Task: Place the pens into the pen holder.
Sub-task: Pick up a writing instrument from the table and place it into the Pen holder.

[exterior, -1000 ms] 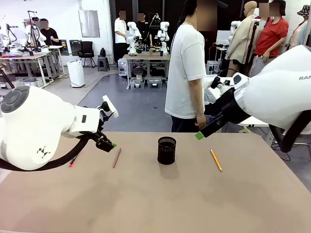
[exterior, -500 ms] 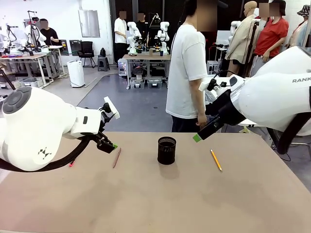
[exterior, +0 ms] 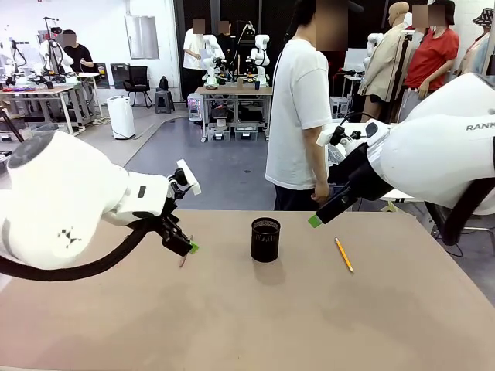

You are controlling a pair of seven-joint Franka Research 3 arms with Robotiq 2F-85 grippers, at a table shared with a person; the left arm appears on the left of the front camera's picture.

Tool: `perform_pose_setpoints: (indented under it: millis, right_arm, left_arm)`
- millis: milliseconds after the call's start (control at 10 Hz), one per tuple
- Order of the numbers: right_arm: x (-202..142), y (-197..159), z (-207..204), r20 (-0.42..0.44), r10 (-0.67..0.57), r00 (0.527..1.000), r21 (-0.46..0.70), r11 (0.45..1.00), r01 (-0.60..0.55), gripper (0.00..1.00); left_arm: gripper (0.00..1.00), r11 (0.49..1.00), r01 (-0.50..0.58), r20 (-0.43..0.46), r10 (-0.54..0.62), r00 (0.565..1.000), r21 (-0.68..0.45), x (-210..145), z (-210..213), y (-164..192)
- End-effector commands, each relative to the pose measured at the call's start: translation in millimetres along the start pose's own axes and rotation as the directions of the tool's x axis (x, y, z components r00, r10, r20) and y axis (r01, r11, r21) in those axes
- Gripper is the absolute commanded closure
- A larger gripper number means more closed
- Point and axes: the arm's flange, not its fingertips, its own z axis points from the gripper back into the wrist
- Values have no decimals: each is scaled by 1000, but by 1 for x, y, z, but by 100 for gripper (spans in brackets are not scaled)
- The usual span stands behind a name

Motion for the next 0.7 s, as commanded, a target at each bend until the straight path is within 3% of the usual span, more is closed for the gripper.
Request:
perform_pose_setpoints:
  millis: [0, 100, 400, 600]
  right_arm:
    - [1, -6, 9, 3, -9, 1000, 74, 997, 9, 0]
    - [2, -8, 14, 8, -6, 1000, 100, 995, 6, 0]
    - [8, -17, 49, 55, 26, 998, 176, 984, -35, 0]
    - [15, -28, 74, 60, 29, 998, 173, 984, -39, 0]
  left_arm:
    - [0, 982, -10, 30, 16, 999, -189, -13, 29, 39]
    - [0, 969, -21, 51, 35, 998, -248, -15, 41, 47]
    - [0, 983, 20, 127, 4, 992, -181, -33, 79, 82]
    - [0, 989, -5, 119, 23, 993, -148, -45, 106, 104]
